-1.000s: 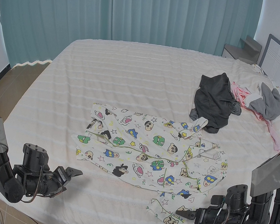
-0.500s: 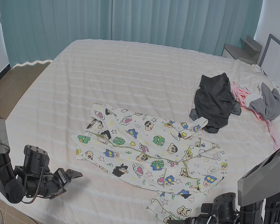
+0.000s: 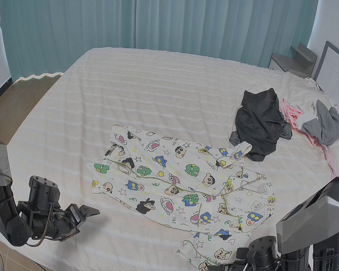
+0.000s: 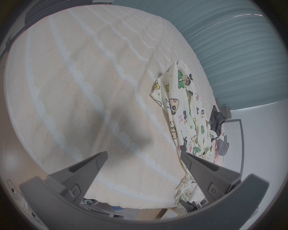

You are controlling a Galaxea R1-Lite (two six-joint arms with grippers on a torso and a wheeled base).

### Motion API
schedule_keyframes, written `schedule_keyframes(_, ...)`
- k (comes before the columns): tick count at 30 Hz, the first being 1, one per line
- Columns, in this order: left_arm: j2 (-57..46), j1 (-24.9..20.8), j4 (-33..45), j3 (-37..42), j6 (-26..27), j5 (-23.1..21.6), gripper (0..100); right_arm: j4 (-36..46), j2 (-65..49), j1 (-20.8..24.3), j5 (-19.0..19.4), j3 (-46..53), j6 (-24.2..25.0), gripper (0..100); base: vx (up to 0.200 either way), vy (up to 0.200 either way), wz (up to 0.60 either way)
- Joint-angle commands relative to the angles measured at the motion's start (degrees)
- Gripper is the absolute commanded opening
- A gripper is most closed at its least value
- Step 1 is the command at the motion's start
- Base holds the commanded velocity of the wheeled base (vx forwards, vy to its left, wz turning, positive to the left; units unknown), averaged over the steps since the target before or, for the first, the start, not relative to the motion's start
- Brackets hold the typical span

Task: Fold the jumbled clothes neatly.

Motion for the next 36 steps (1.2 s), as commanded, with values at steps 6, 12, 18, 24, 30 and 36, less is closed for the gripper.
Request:
schedule_keyframes(6, 0.39, -0.01, -0.04, 0.34, -0.04, 0.03, 100, -0.78, -0.67, -0.05, -1.41, 2.29, -0.03, 0, 0.000, 0.000, 0.00)
schedule_keyframes(12, 0.39, -0.01, -0.04, 0.34, -0.04, 0.03, 100, 0.45, -4.97, -2.42, -2.38, 4.05, 0.05, 0, 0.000, 0.000, 0.00)
schedule_keyframes(18, 0.39, -0.01, -0.04, 0.60, -0.04, 0.03, 100, 11.96, -16.40, -3.91, -1.94, 4.05, 0.05, 0, 0.000, 0.000, 0.00)
schedule_keyframes(24, 0.39, -0.01, -0.04, 0.60, -0.04, 0.03, 100, 21.89, -28.44, -7.96, 2.72, 4.05, 0.41, 0, 0.000, 0.000, 0.00)
schedule_keyframes(30, 0.39, -0.01, -0.04, 0.60, -0.04, 0.03, 100, 30.07, -38.28, -13.93, 9.40, 4.05, 0.41, 0, 0.000, 0.000, 0.00)
schedule_keyframes(36, 0.39, -0.01, -0.04, 0.69, -0.04, 0.12, 100, 35.96, -47.34, -15.87, 13.62, 4.05, 0.58, 0, 0.000, 0.000, 0.00)
